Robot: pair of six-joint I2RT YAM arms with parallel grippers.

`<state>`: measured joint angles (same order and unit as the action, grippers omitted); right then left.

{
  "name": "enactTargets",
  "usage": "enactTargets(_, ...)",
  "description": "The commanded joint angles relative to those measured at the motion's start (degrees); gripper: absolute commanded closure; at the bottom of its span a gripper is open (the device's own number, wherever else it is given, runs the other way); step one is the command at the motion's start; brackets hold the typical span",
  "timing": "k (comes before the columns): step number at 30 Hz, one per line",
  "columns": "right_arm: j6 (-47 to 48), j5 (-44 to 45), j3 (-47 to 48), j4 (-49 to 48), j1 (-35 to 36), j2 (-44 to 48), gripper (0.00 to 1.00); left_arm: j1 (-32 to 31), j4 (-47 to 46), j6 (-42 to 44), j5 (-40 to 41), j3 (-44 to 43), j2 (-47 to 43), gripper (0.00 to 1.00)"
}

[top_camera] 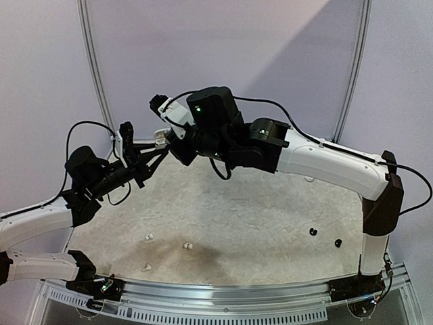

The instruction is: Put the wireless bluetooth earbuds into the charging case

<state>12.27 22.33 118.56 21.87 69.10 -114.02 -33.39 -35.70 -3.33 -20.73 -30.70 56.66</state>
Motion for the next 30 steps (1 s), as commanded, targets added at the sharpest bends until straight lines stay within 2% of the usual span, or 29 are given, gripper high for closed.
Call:
enactTargets(1,-0.38,0.44,0.68,2.43,0.10,-1.39,0.74,-0.80,-3.23,-0.69,-0.31,-0.90,-0.19,1.00)
enactTargets(9,-3.57,0.38,-0.72,3.28,0.07,0.75,0.65,-0.80,-1.93,-2.63,1.84,-1.02,-0.29,1.00)
enactTargets(24,-8.84,-3.10,-5.99,0.66,-2.04,6.71,0.65,-0.80,-1.06,-2.85,0.23,-1.01,-0.34,1.00)
enactTargets(30,-7.57,-9.27,-7.94,-2.21,-2.00,9.60,0.65,-0.85,1.52,-1.52,-3.03,-1.12,-0.08,1.00)
